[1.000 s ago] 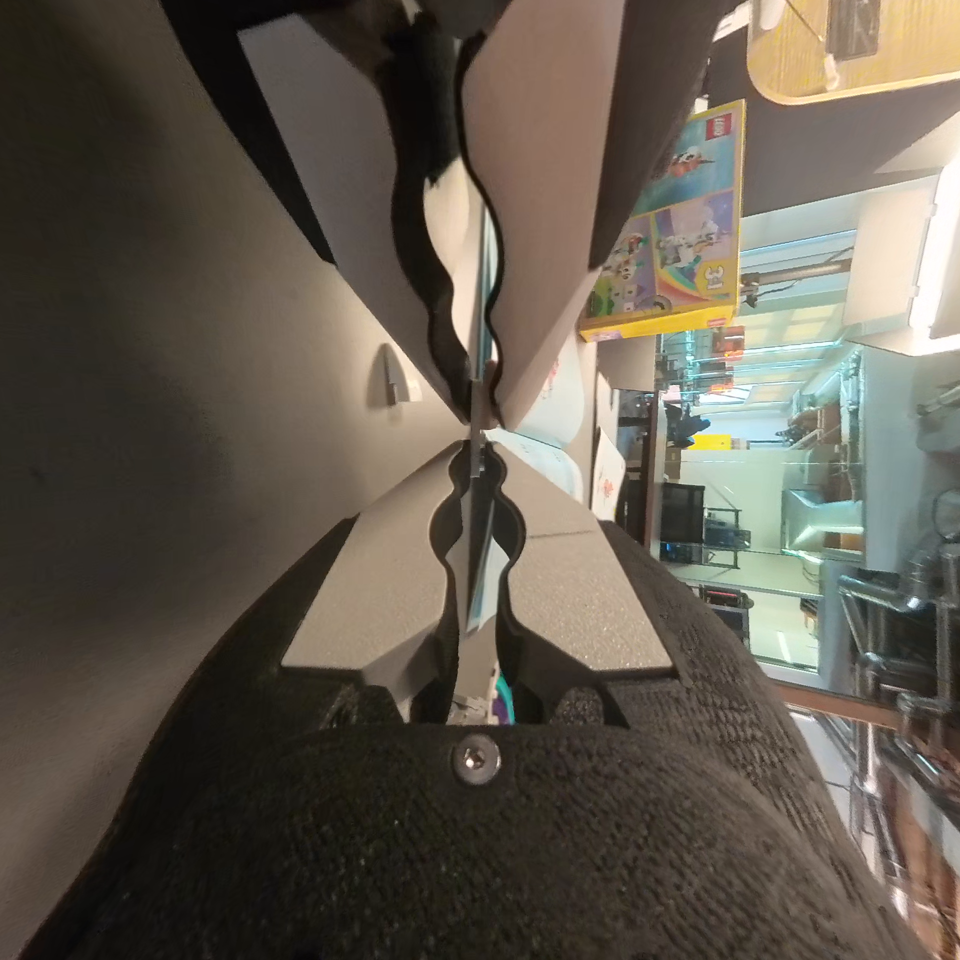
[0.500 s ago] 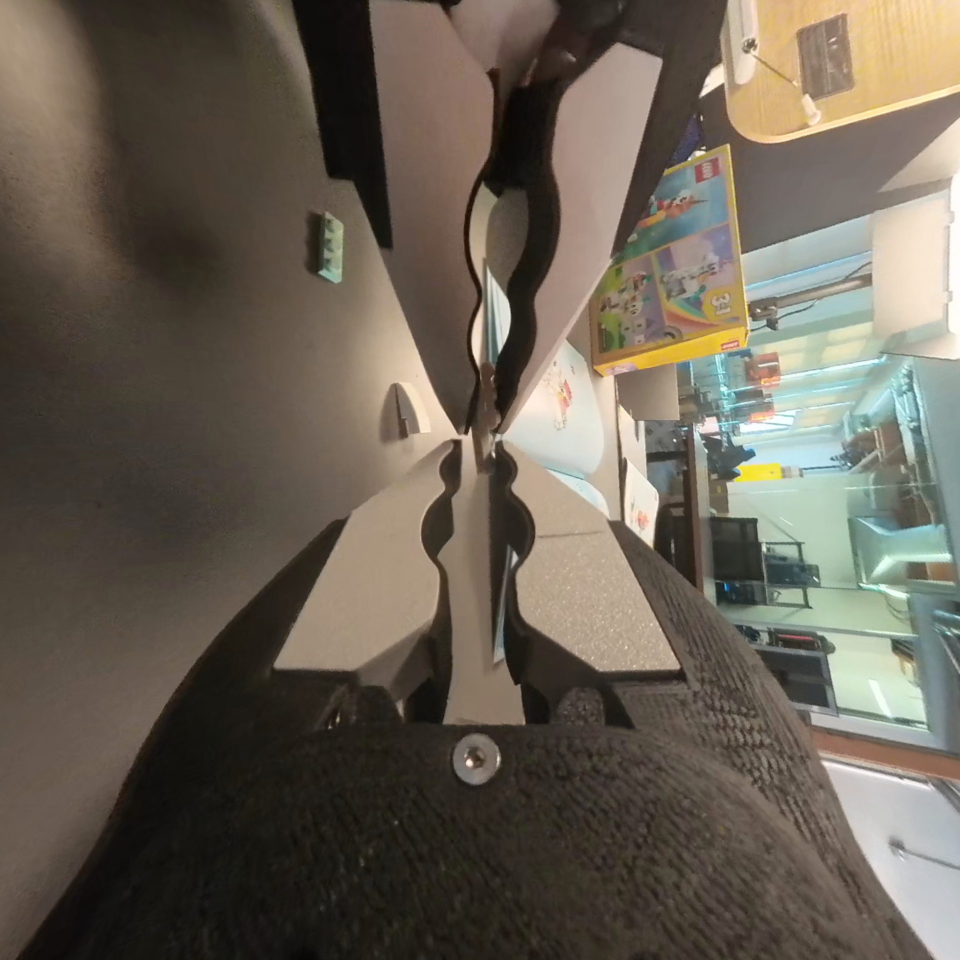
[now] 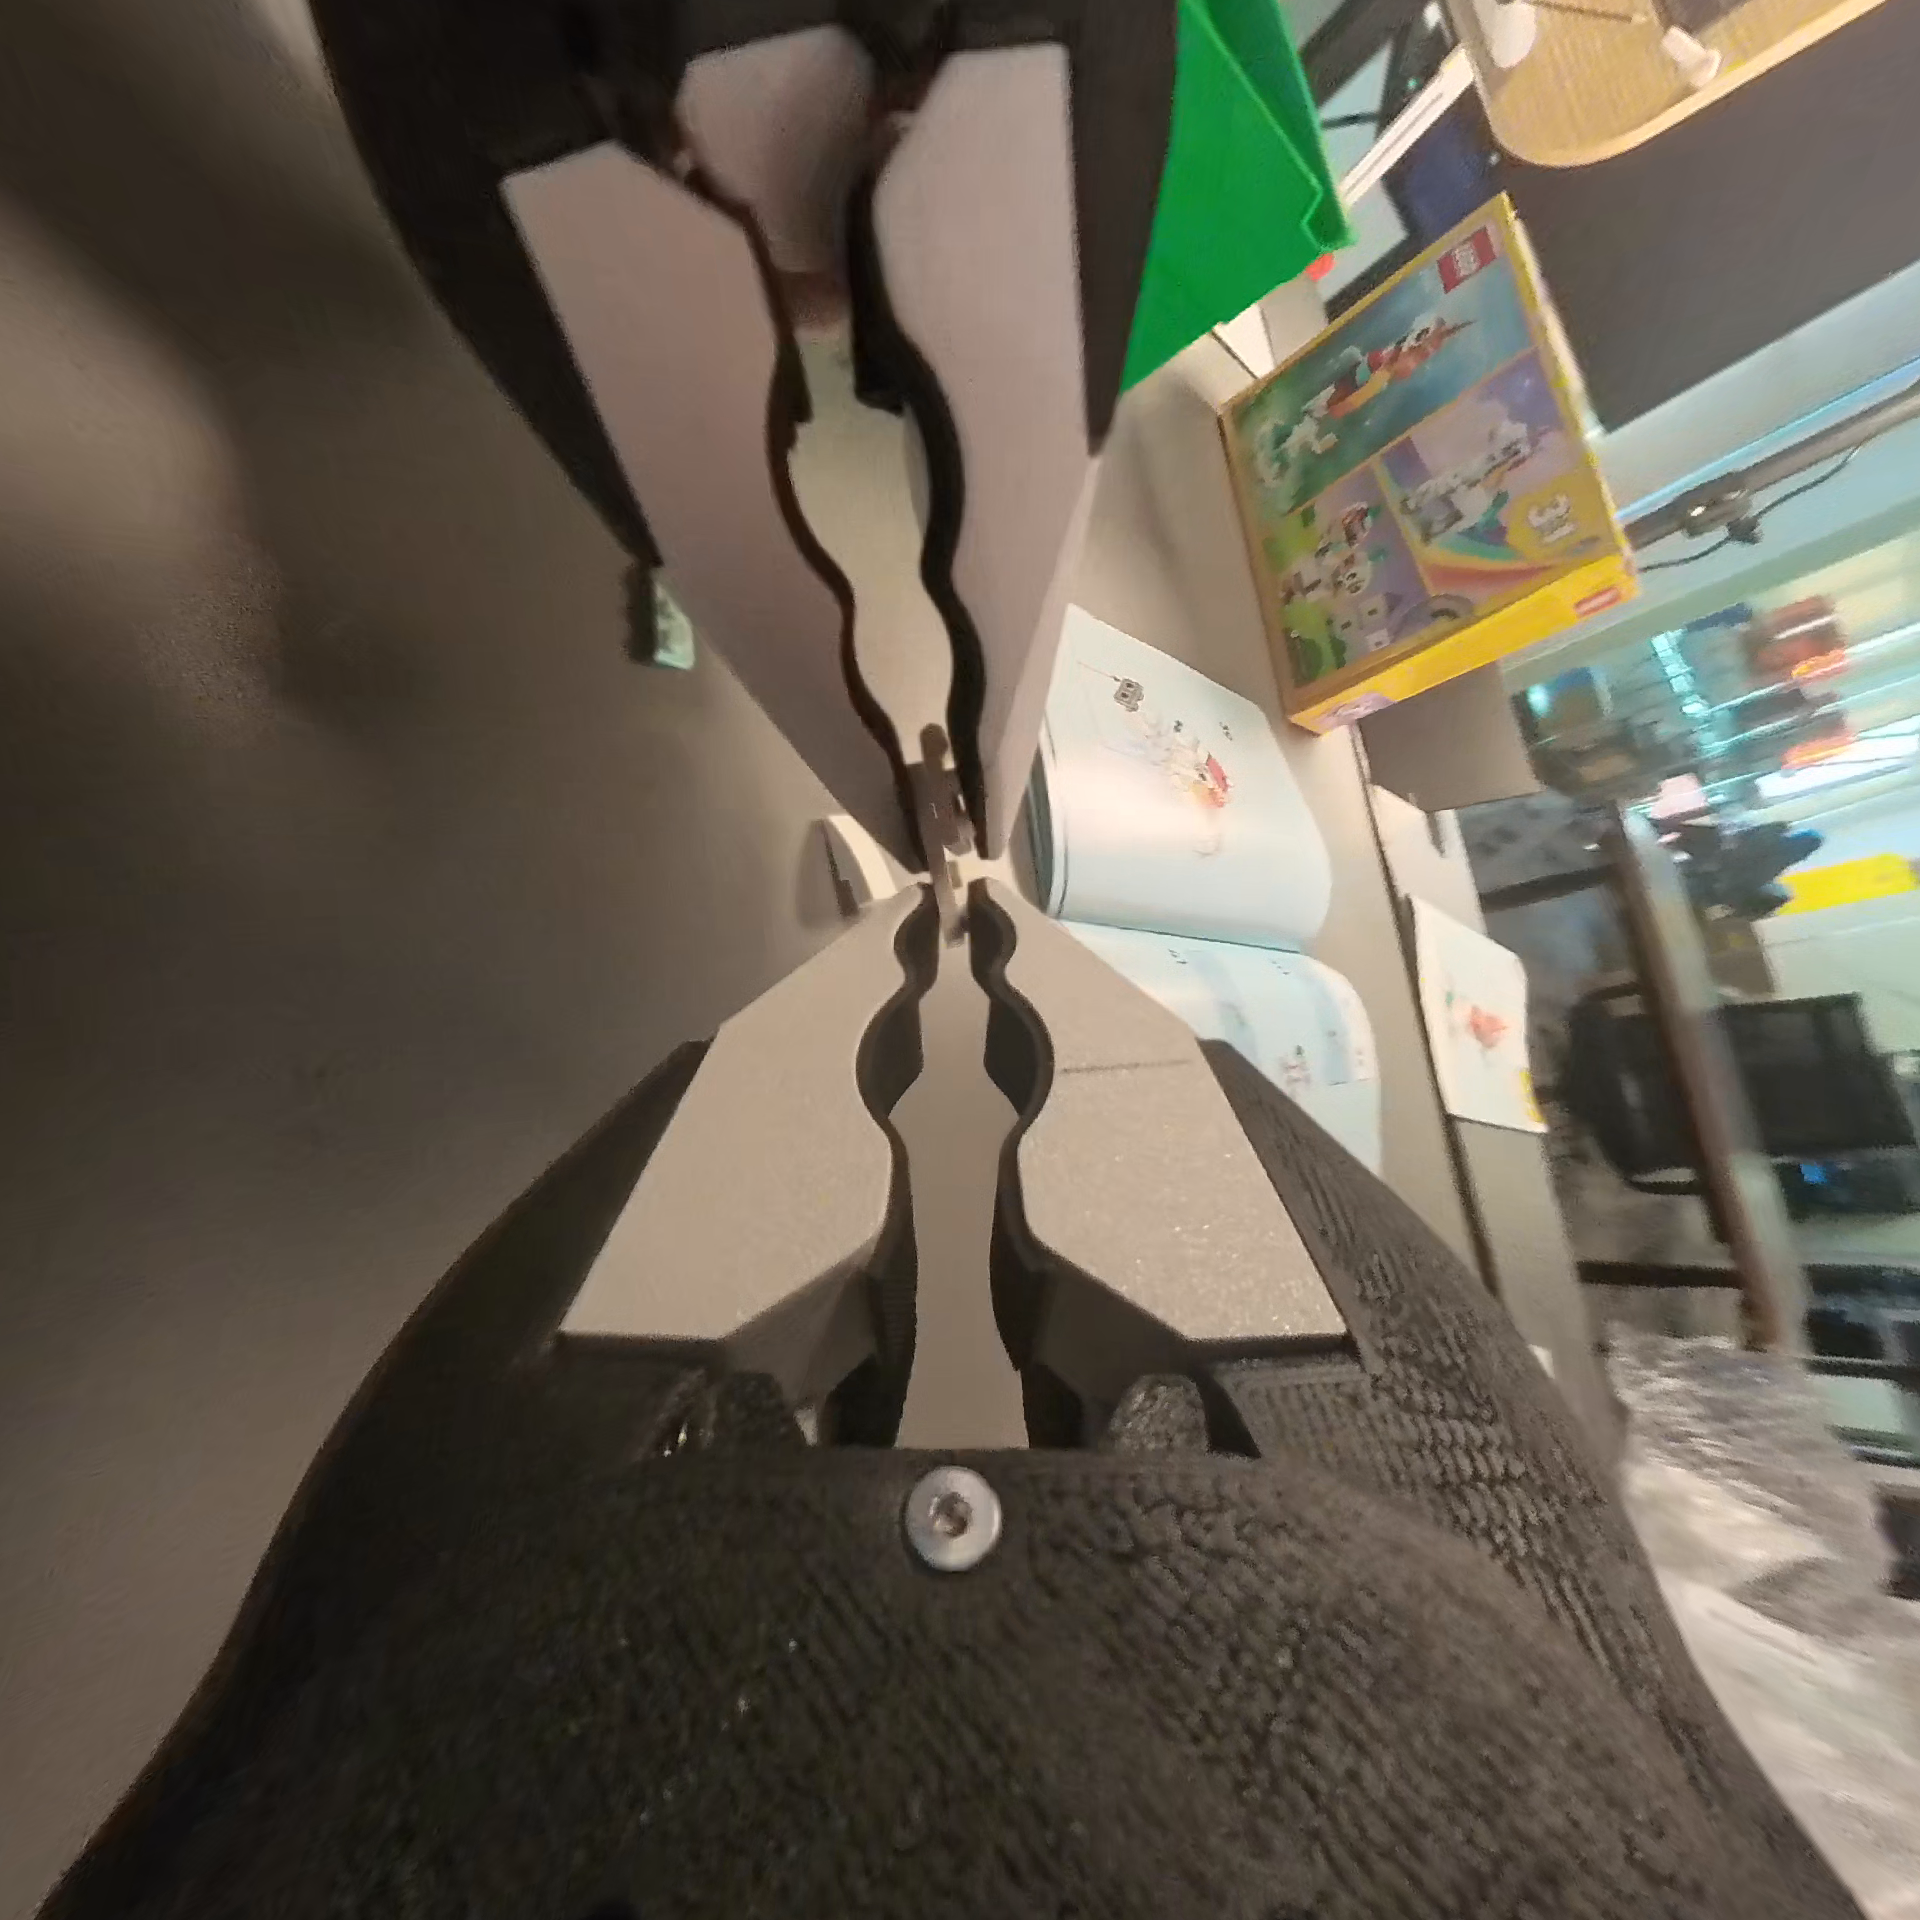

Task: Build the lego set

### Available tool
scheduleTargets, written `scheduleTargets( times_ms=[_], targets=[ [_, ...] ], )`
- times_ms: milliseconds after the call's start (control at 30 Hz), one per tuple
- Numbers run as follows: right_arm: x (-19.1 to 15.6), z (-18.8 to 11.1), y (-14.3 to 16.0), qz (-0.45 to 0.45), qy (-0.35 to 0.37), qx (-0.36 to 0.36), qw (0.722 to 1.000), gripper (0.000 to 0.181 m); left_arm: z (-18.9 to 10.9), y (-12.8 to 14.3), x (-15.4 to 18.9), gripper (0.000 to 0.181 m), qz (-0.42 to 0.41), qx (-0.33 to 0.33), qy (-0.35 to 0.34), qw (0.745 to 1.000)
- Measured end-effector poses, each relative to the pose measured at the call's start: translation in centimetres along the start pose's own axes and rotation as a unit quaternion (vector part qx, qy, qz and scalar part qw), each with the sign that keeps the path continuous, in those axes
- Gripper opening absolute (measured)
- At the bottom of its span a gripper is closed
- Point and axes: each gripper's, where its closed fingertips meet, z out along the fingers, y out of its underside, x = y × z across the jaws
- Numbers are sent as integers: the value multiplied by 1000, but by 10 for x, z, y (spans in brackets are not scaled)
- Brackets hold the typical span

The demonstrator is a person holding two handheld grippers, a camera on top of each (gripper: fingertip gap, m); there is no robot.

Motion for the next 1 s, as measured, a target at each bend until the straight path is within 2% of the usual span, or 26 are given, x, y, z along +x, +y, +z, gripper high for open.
scheduleTargets(
  times_ms=[33, 133, 267, 433, 533, 633, 700, 800, 867, 1000],
  targets=[
    [0, 0, 0, 12, -4, 3, 1000, 3, 0, 0, 0, 9, 15, -3, -9, 1000],
    [0, 2, 1, 22, -7, 6, 1000, 3, 1, 2, 0, 10, -13, 0, -1, 1000],
    [-2, 5, 2, -16, 6, 5, 1000, 3, 1, 0, 2, 11, -81, 23, 22, 996],
    [1, 6, 3, -51, 28, 7, 998, 2, -7, -7, -7, 23, -237, 68, 72, 966],
    [5, 3, -1, -44, 36, 22, 998, 2, -14, -7, -15, 29, -253, 92, 72, 960],
    [6, -3, -17, 15, 16, 84, 996, 2, -19, -16, -13, 33, -225, 126, 69, 964],
    [6, -13, -34, 77, -16, 156, 985, 2, -29, -36, -13, 33, -237, 187, 84, 950],
    [7, -33, -60, 161, -76, 264, 948, 2, -51, -66, -18, 27, -279, 291, 120, 907],
    [6, -45, -72, 197, -112, 321, 919, 2, -61, -76, -21, 23, -292, 329, 131, 889],
    [3, -57, -83, 223, -152, 378, 886, 2, -67, -84, -21, 13, -280, 347, 120, 887]
  ],
)
